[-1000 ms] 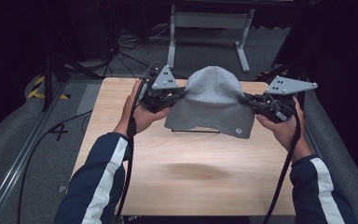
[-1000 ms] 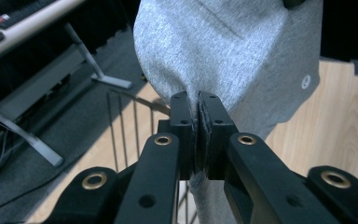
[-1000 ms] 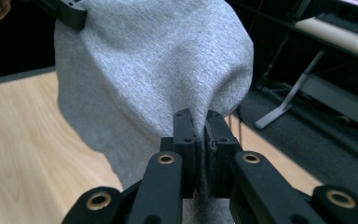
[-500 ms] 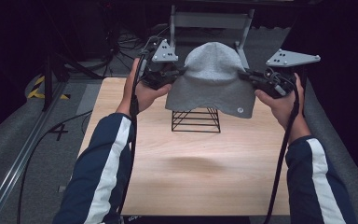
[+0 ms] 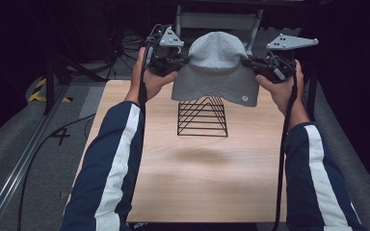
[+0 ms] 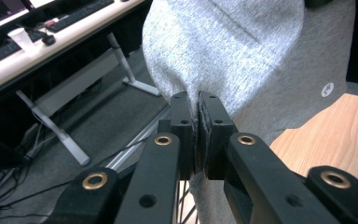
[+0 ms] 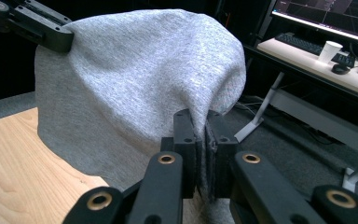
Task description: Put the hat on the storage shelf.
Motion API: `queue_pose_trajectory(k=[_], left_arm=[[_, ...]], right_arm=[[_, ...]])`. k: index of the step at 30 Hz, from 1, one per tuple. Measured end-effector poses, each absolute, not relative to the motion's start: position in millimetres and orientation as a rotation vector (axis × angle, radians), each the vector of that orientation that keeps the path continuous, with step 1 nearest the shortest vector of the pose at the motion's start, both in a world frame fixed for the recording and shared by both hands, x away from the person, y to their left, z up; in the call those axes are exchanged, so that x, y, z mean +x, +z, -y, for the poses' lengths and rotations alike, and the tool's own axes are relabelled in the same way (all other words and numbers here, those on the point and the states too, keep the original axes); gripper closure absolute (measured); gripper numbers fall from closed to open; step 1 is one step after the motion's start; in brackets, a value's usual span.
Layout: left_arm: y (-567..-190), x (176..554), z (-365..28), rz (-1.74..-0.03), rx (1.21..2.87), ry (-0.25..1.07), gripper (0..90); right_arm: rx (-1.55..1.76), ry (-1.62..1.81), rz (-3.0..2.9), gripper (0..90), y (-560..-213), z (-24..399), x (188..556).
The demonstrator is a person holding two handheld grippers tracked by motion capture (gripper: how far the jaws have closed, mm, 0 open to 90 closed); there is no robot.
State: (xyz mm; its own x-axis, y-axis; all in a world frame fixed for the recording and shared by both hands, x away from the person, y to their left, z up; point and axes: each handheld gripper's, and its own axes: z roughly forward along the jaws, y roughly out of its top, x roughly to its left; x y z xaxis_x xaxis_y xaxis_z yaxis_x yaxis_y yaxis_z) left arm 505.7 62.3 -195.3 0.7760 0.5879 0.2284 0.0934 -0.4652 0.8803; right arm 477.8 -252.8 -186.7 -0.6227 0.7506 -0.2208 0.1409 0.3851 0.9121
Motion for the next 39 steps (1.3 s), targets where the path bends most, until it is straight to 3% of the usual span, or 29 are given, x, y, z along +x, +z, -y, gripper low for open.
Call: queue_pose_trajectory(k=[13, 39], left_arm=[[-215.1, 523.0, -63.6, -0.540, 2.001, 0.594, 85.6], [-229.0, 498.6, -78.2, -0.480, 1.980, 0.545, 85.5]], right_arm=[[0.784, 1.233, -2.045, 85.0, -206.6, 251.1, 498.1], [0.718, 1.266, -2.088, 85.0, -218.6, 254.4, 473.5]])
